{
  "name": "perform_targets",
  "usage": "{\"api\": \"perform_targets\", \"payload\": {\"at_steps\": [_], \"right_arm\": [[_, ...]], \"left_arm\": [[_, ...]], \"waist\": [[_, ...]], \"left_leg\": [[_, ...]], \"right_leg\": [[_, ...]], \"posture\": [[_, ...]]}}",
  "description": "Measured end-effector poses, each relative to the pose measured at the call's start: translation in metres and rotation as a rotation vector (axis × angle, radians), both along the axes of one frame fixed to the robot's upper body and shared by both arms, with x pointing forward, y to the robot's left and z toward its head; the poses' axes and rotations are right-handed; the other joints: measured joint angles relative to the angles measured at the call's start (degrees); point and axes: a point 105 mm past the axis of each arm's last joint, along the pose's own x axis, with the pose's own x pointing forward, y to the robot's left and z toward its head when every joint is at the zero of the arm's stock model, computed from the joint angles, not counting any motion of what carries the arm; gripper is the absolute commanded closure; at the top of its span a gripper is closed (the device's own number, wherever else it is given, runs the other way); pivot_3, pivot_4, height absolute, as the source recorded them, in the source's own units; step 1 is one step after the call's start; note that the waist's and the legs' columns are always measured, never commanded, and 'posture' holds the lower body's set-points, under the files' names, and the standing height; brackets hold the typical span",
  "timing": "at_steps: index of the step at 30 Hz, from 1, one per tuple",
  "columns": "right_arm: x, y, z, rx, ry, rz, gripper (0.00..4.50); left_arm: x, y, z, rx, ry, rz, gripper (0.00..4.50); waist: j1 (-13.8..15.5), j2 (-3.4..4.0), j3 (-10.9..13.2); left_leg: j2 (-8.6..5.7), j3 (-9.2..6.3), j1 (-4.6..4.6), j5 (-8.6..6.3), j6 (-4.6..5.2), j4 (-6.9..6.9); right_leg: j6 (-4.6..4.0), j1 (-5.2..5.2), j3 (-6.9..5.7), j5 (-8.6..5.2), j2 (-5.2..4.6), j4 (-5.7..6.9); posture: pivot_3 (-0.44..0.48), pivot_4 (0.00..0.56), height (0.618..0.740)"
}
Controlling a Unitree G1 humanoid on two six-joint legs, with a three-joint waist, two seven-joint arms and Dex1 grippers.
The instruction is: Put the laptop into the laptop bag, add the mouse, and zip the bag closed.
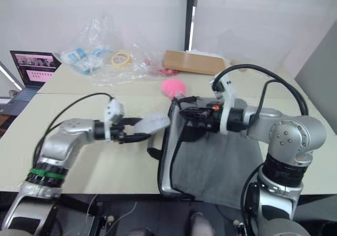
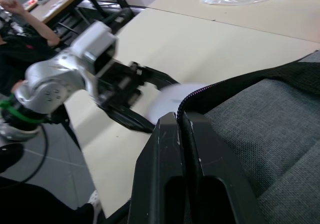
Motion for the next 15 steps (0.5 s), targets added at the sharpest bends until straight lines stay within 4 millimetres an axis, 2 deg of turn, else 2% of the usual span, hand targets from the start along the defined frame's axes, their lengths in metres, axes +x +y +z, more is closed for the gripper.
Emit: {"api": "perform_targets", "payload": {"at_steps": [4,7,10,15], "right_arm": [[-0.002,0.008,0.001,0.028,0.0,0.029,4.47],[-0.006,0.019,0.001,0.061,0.004,0.065,4.47],[-0.008,0.022,0.002,0.071,0.002,0.079,4.47],[-0.007,0.02,0.005,0.089,-0.003,0.057,4.47]], "left_arm": [[0.009,-0.013,-0.009,0.029,-0.02,-0.016,1.69],[0.012,-0.043,-0.02,0.018,-0.03,-0.056,1.69],[0.007,-0.064,-0.029,0.022,-0.041,-0.101,1.69],[0.006,-0.075,-0.031,0.017,-0.056,-0.114,1.69]], "waist": [[-0.05,0.0,0.0],[0.16,0.0,0.0],[0.03,0.0,0.0],[0.24,0.0,0.0]], "left_leg": [[0.05,-0.02,0.19,0.0,0.01,0.01],[0.02,0.0,0.14,0.0,0.02,0.04],[0.01,0.01,0.12,-0.03,0.07,0.06],[0.01,-0.06,0.13,-0.03,0.09,0.06]], "right_leg": [[0.0,-0.02,-0.03,0.0,0.08,0.02],[0.01,-0.01,0.01,0.01,0.05,0.01],[0.03,-0.02,0.04,0.02,0.03,0.0],[0.05,-0.01,0.08,0.04,0.02,0.03]], "posture": [[0.0,0.15,0.74],[0.0,0.15,0.74],[0.0,0.15,0.74],[0.0,0.15,0.74]]}}
